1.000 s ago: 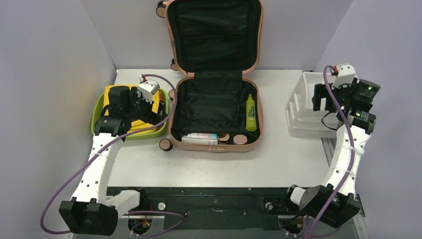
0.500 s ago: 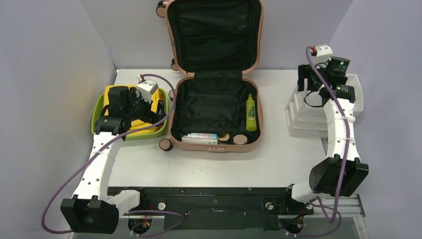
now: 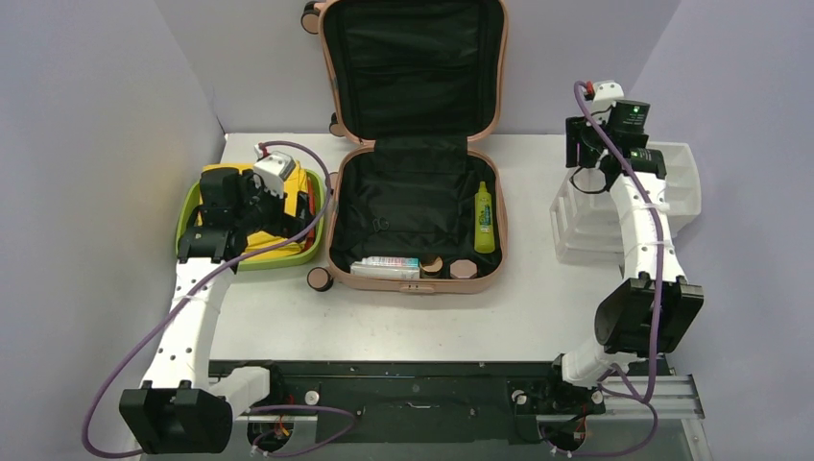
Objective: Open, take out, and arrange the luggage
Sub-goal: Move the storage box to the corner of the board.
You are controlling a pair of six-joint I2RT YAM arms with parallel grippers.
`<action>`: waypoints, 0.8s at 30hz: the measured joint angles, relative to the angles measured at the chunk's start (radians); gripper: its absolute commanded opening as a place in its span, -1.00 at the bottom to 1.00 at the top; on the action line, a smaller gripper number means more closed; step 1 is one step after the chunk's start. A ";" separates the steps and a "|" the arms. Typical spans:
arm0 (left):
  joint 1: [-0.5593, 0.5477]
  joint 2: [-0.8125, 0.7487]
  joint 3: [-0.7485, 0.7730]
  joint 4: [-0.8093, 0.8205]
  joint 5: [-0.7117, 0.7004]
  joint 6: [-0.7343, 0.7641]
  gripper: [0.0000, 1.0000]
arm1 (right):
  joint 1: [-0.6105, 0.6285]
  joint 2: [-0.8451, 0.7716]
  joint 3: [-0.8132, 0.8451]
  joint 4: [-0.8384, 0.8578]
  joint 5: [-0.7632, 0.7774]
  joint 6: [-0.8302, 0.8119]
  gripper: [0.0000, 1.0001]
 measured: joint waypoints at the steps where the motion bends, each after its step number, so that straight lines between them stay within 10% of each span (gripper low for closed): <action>1: 0.005 0.000 0.000 0.000 0.003 -0.004 0.93 | 0.006 0.005 0.003 0.001 0.007 0.003 0.14; 16: 0.098 0.000 0.000 0.000 0.068 -0.042 0.93 | 0.031 0.100 0.032 -0.002 0.122 0.026 -1.00; 24: 0.119 0.000 0.000 0.000 0.094 -0.051 0.93 | 0.042 0.157 0.107 -0.024 0.122 0.055 -1.00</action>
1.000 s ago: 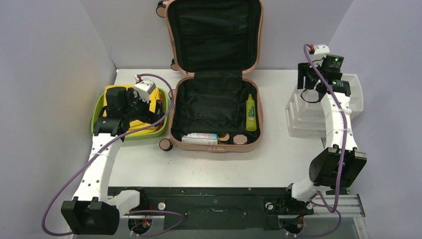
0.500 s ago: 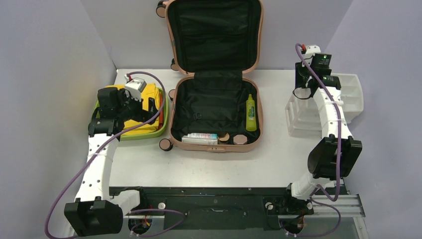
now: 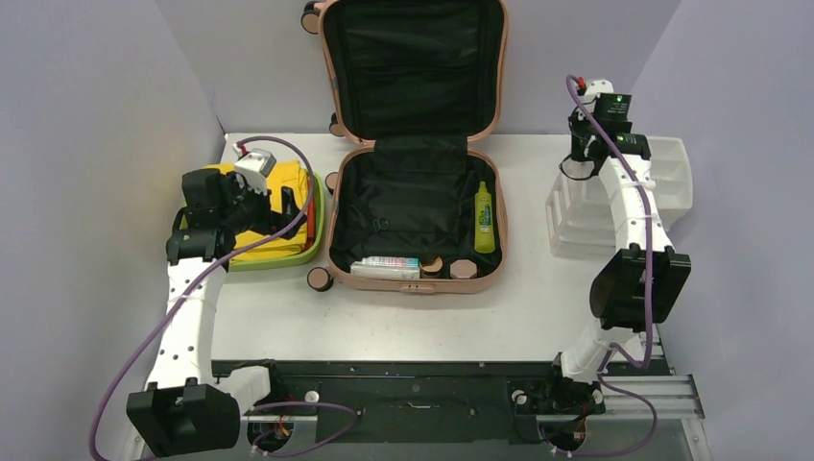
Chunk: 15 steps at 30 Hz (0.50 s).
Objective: Open, take out, and arrange the luggage
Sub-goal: Move the storage box to the corner of the board.
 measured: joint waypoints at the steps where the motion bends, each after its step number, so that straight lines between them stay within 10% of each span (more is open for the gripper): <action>1: 0.003 0.000 0.000 0.000 0.003 -0.001 0.93 | 0.005 0.013 0.016 -0.006 0.000 0.000 -1.00; 15: 0.038 0.011 0.000 0.000 0.028 -0.019 0.93 | 0.155 0.208 0.253 -0.009 0.018 0.063 -1.00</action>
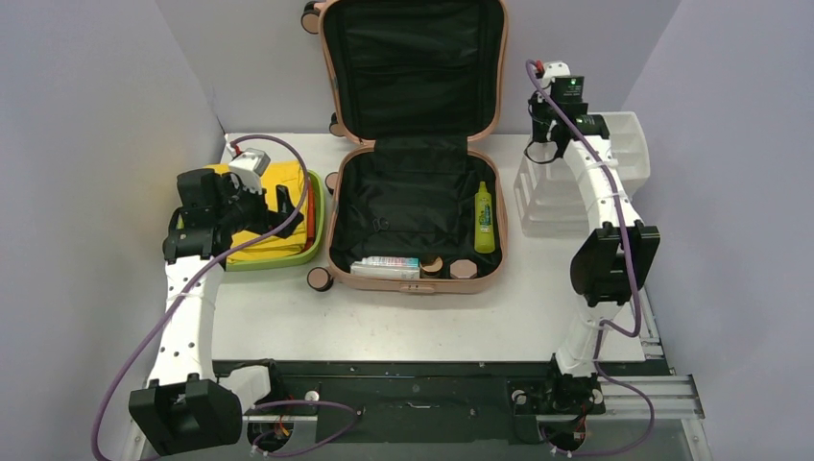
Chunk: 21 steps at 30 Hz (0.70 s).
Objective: Open, take out, and arrange the luggage
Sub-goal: Move the storage box to the corner of the board.
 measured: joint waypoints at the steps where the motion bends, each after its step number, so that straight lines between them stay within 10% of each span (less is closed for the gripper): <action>1: 0.002 0.000 0.000 0.000 0.001 0.000 0.93 | 0.009 0.005 0.003 0.008 0.011 0.011 -1.00; 6: 0.011 0.004 0.000 0.000 0.010 -0.003 0.93 | 0.048 0.052 0.044 0.050 0.095 0.076 -1.00; 15: 0.025 0.015 0.000 0.000 0.015 -0.005 0.93 | 0.089 0.092 0.097 0.097 0.169 0.127 0.04; 21: 0.032 0.015 -0.001 0.001 0.026 -0.005 0.93 | 0.075 -0.126 -0.197 0.137 0.036 -0.052 0.11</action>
